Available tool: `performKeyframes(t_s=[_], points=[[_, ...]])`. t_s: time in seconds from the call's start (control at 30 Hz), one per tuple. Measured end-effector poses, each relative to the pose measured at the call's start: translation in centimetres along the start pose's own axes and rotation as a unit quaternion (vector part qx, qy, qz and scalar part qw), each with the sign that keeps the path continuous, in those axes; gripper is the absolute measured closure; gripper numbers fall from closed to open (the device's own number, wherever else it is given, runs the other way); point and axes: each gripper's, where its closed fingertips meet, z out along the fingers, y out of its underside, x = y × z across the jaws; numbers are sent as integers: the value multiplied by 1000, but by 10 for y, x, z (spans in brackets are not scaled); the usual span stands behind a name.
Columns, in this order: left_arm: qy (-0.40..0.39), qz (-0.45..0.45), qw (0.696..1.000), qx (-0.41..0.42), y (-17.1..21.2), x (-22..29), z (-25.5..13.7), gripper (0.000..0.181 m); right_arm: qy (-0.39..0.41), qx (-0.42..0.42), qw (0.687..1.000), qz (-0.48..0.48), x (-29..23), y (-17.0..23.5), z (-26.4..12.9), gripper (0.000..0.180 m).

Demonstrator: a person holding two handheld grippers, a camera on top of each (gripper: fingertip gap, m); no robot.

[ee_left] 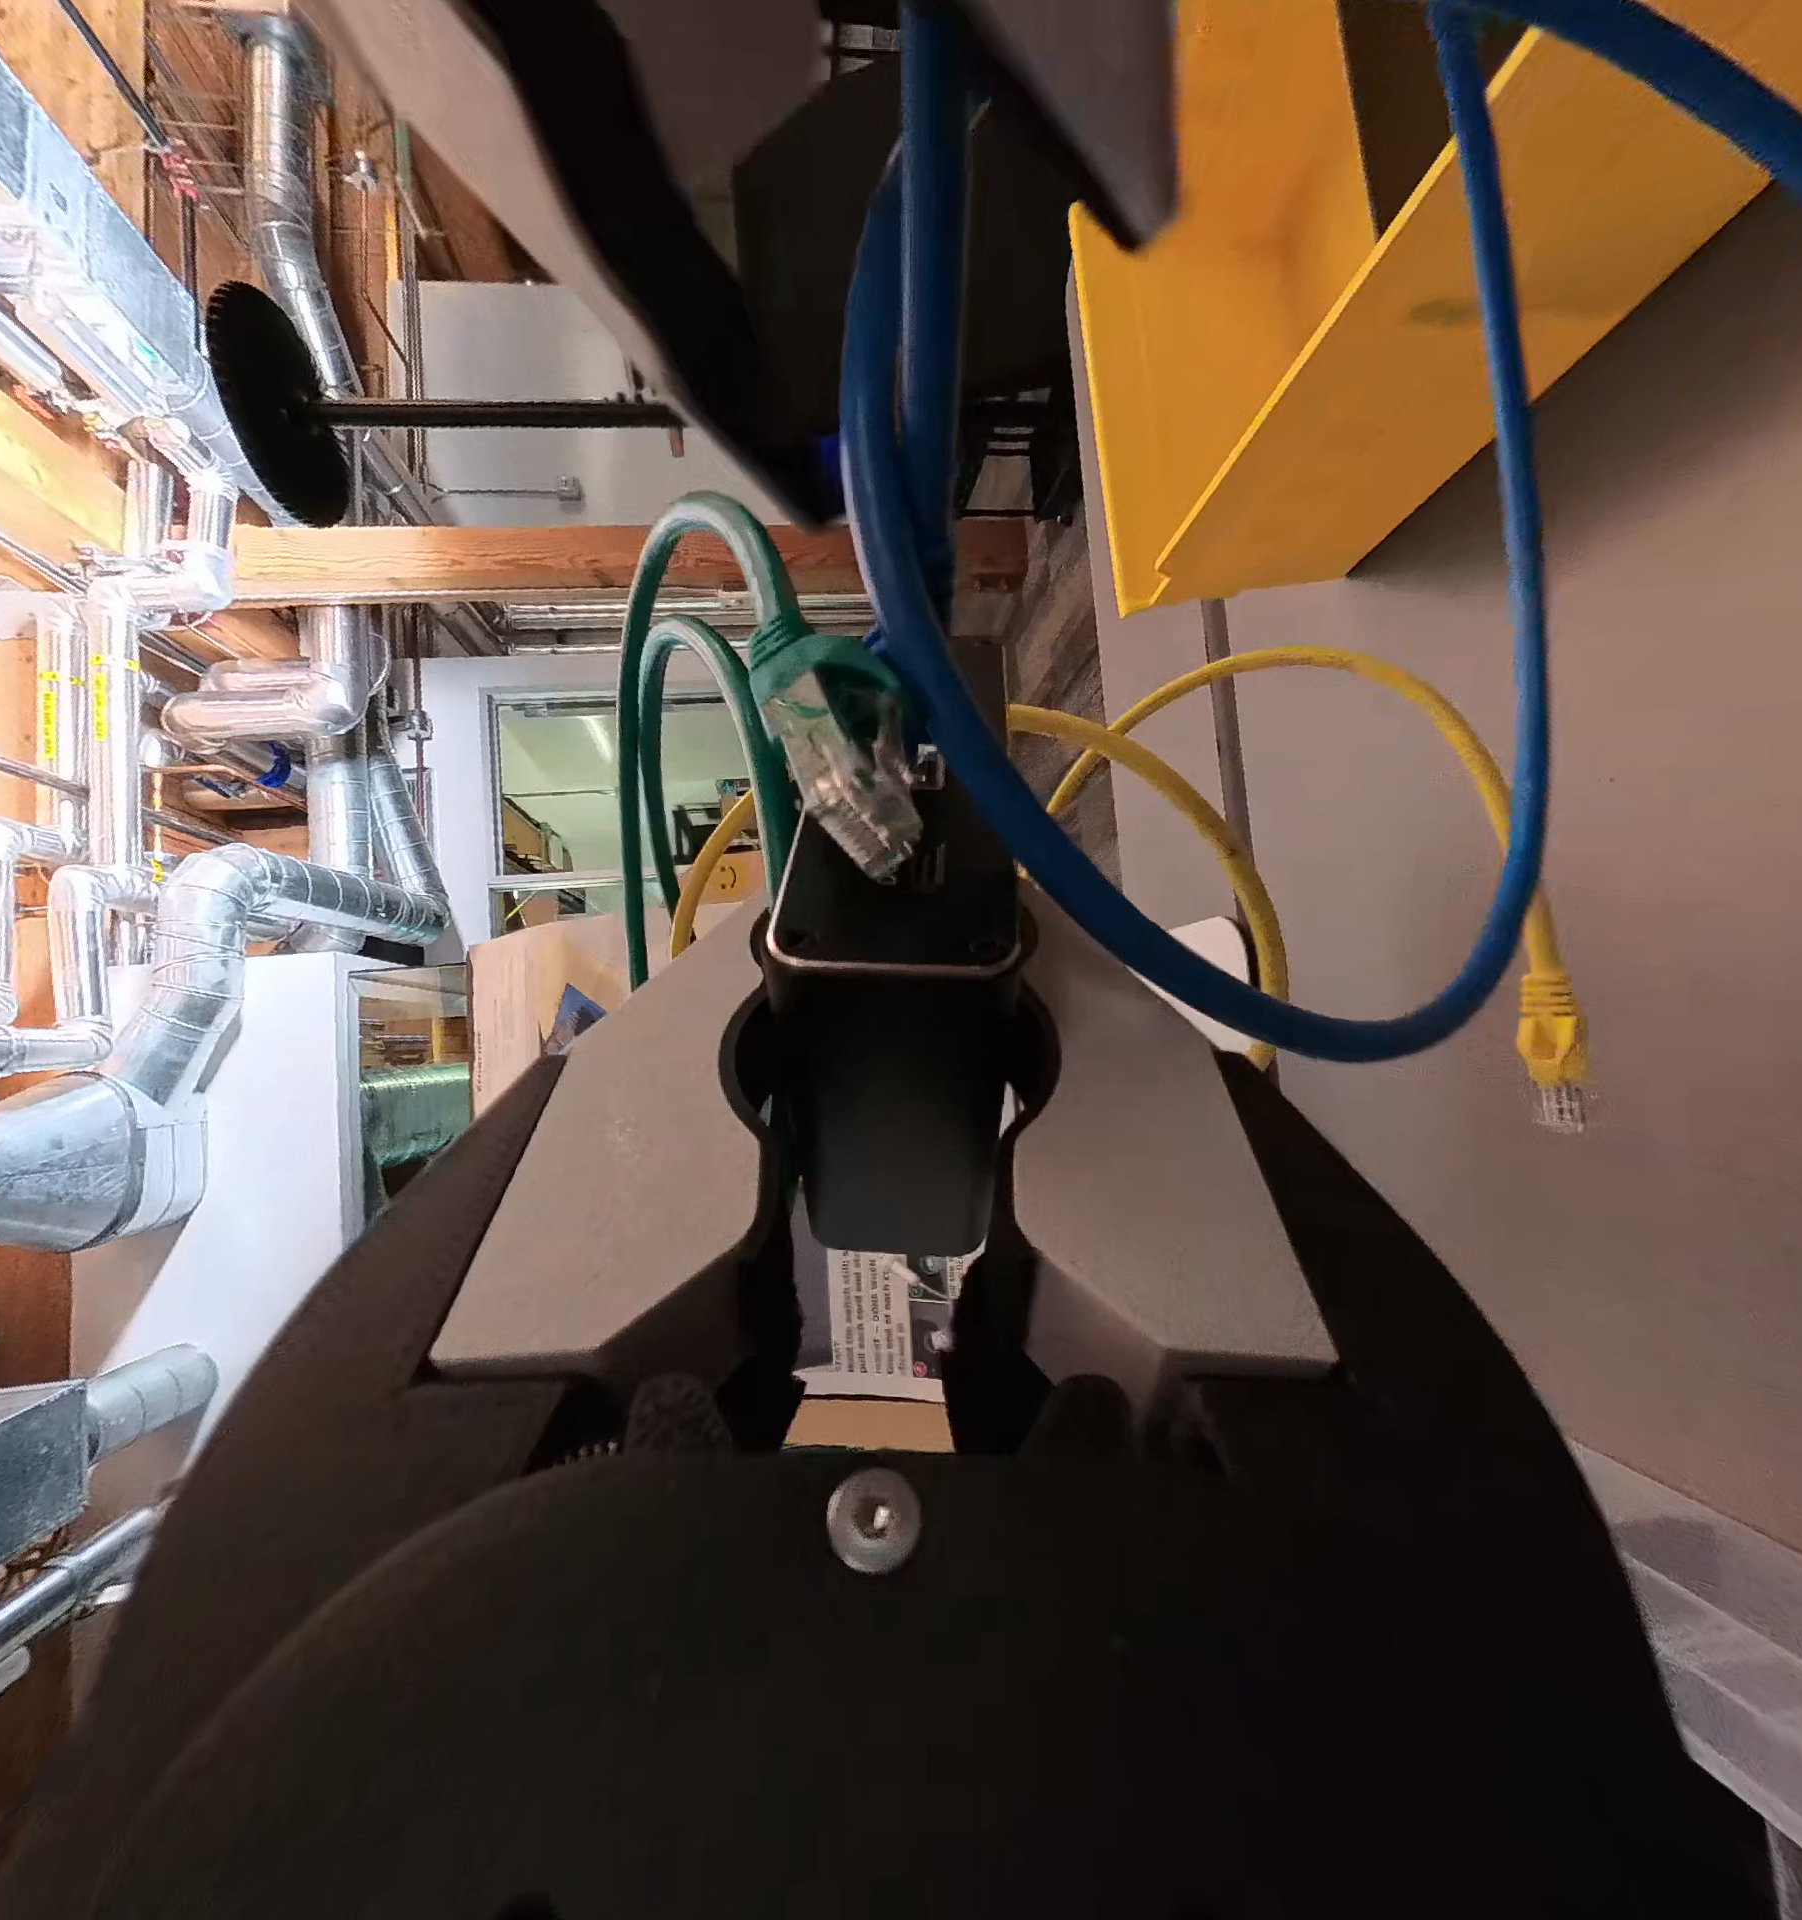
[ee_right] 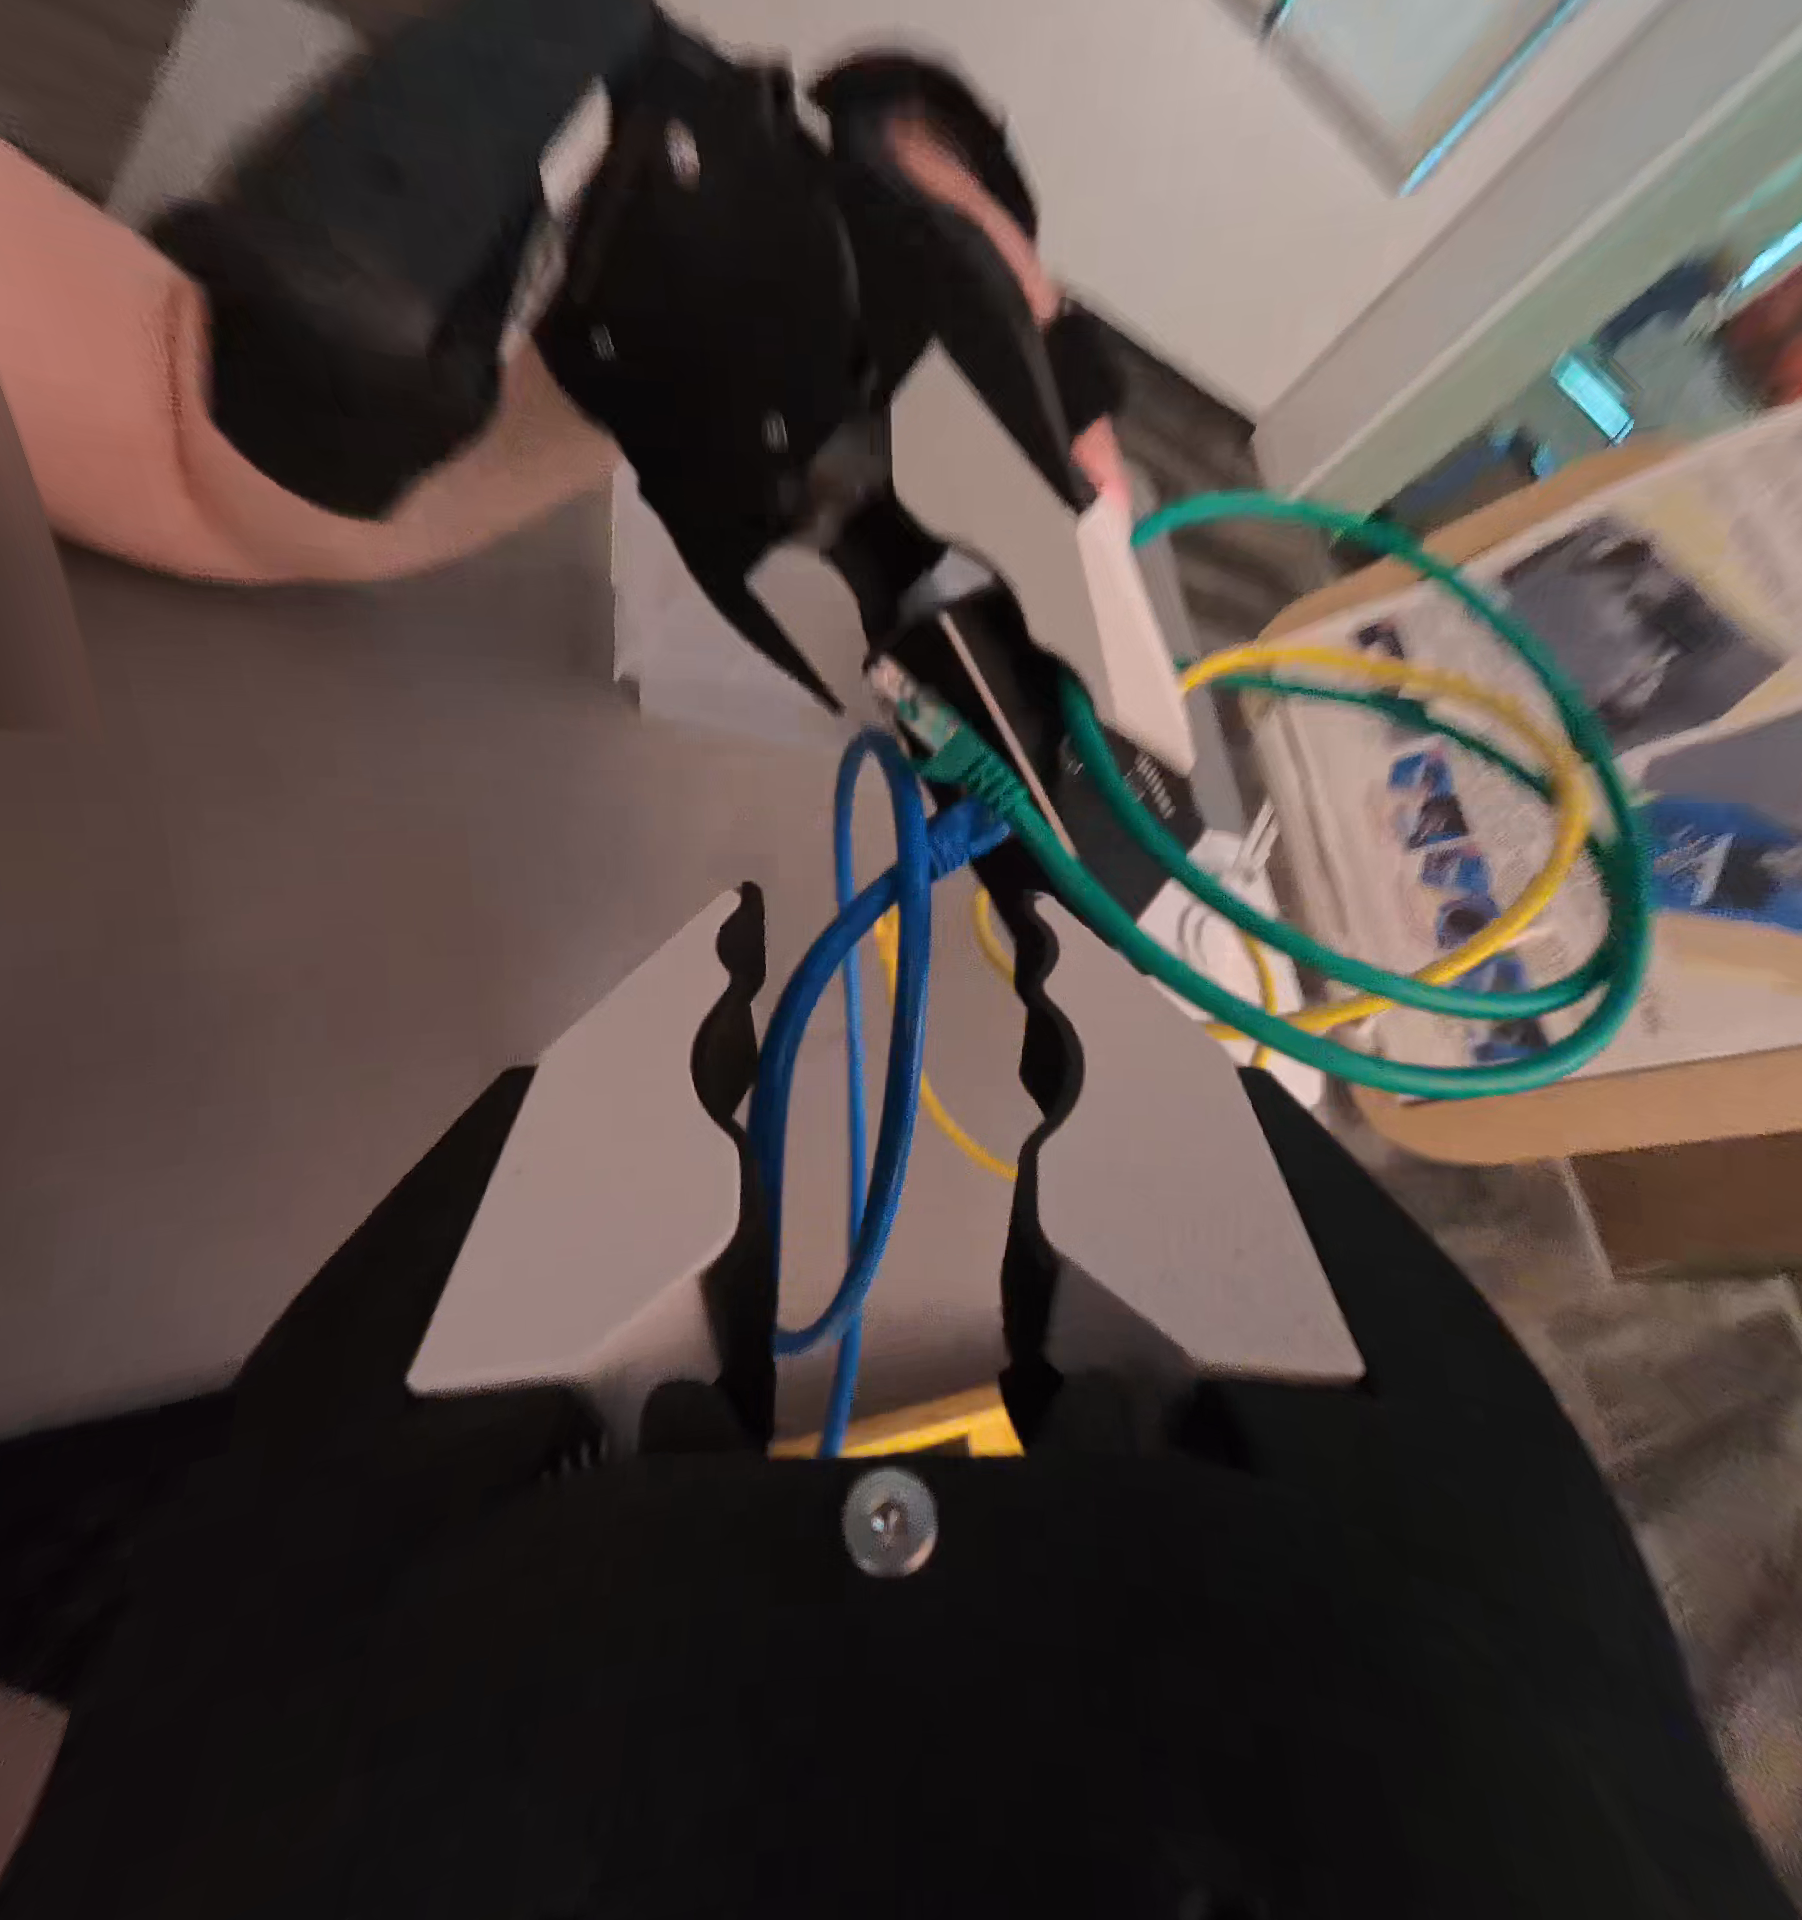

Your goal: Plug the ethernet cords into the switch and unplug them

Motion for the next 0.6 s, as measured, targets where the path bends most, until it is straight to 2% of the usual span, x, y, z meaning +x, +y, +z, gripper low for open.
performKeyframes(t_s=[0.03,0.07,0.13,0.27,0.43,0.47,0.53,0.6], points=[[-2,3,1000,0,0,0,0,144,-13,-19,1000,6,-3,8,6,134],[-3,7,1000,-1,0,0,0,144,-36,-34,999,8,-9,13,9,145],[-4,14,1000,-2,2,1,1,145,-58,-24,998,-3,-16,9,10,150],[-8,2,1000,8,2,-2,-1,145,-54,14,998,-33,-17,0,0,148],[-2,6,1000,9,-2,0,0,145,40,180,980,-73,10,-47,-35,151],[0,6,1000,16,-5,1,-1,145,66,187,978,-70,20,-48,-39,152],[3,3,1000,30,-11,2,-2,145,112,157,978,-86,35,-36,-36,153],[6,-3,999,41,-17,2,-4,144,90,110,983,-113,28,-15,-24,153]])
